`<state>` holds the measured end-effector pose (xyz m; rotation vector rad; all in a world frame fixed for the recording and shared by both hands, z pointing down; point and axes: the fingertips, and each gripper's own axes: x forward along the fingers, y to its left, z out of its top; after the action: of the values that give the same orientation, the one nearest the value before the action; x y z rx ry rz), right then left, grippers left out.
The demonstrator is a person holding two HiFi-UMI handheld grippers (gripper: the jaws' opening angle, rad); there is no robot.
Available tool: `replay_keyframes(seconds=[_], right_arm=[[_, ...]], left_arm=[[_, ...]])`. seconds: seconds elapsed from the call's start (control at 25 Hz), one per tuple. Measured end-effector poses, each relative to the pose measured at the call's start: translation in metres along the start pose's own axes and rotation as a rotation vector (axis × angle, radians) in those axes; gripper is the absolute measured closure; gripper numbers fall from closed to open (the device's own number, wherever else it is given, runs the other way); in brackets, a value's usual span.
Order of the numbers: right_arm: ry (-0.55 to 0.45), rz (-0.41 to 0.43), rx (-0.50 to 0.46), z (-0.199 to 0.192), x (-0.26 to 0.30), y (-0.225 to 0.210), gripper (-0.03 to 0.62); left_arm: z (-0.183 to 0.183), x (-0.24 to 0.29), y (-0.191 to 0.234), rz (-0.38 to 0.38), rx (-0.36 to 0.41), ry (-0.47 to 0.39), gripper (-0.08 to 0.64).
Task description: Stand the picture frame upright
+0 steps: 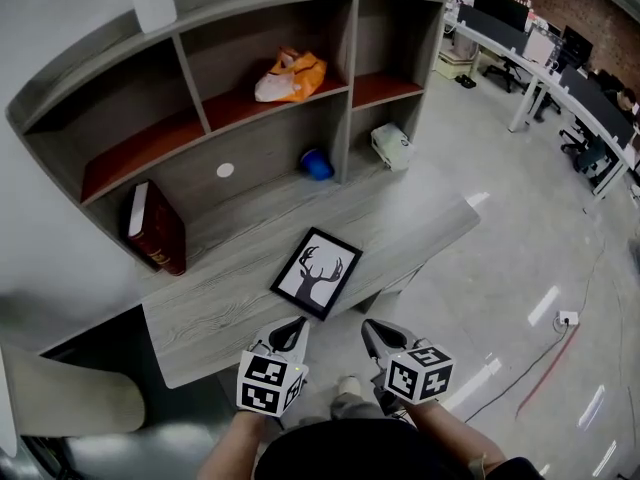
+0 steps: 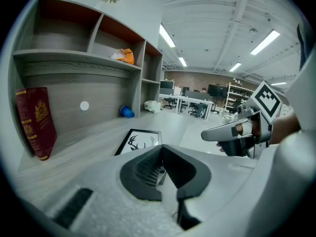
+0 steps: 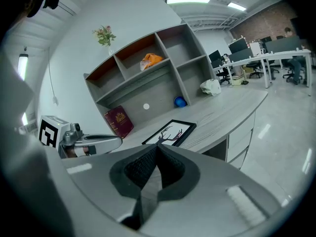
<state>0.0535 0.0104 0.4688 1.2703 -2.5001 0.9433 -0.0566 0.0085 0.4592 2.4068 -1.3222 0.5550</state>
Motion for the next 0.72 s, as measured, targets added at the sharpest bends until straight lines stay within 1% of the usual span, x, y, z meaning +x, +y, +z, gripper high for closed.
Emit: replay_keyframes(seconds=[0.08, 0.16, 0.4, 0.56, 0.72], right_arm=[[0.005, 0.007, -0.009, 0.005, 0.003, -0.007, 0.592], [0.013, 0.009, -0.012, 0.007, 0.007, -0.015, 0.592], [0.027, 0.011, -0.024, 0.012, 0.017, -0.032, 0.592], [0.034, 0.024, -0.025, 0.015, 0.024, -0.035, 0.592], [0.045, 0.027, -0.019, 0.016, 0.029, -0.039, 0.592]], left_arm=[[0.003, 0.007, 0.002, 0.023, 0.001, -0.004, 0.56], [0.004, 0.013, 0.004, 0.044, -0.005, -0.003, 0.544], [0.002, 0.031, 0.01, 0.082, -0.015, 0.018, 0.535], [-0.006, 0.036, 0.009, 0.086, -0.012, 0.047, 0.529], [-0.012, 0.036, 0.015, 0.118, 0.005, 0.081, 0.524]])
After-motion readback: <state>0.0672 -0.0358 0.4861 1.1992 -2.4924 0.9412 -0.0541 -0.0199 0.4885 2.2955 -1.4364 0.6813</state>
